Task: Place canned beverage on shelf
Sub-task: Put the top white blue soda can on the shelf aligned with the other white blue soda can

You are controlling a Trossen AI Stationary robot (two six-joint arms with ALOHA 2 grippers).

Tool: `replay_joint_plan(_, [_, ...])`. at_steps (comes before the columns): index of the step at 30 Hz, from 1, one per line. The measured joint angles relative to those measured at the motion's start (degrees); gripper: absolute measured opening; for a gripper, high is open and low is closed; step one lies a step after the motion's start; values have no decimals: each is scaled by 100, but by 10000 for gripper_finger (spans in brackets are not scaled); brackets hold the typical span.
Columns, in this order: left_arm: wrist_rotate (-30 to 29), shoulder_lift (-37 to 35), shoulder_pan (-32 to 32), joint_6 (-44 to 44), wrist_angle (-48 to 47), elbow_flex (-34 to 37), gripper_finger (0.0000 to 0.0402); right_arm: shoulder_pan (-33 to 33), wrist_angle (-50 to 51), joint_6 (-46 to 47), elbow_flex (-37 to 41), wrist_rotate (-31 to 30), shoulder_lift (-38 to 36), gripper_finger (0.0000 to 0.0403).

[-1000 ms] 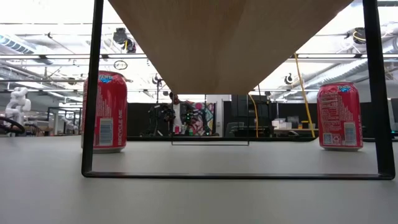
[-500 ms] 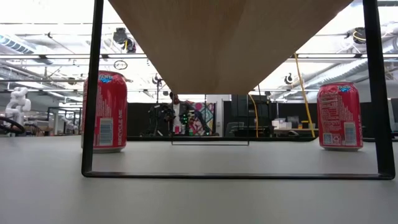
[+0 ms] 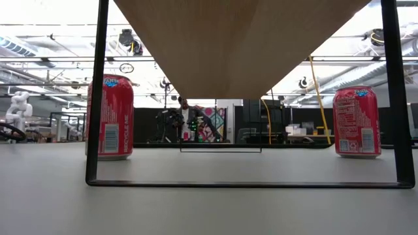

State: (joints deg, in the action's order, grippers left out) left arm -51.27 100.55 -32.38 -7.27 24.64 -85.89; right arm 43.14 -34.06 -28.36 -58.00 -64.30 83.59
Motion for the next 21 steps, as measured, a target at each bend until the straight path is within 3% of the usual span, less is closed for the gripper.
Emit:
replay_joint_plan(7, [0, -80, -159, -184, -10, 8, 248, 25, 69, 248, -3, 290, -5, 224])
replay_joint_plan(12, [440, -441, -323, -378, -700, 9, 249, 193, 155, 575, -14, 498, -9, 272])
replay_joint_plan(21, [2402, -950, -272, -378, -1957, 7, 249, 163, 341, 1575, -11, 2015, -11, 310])
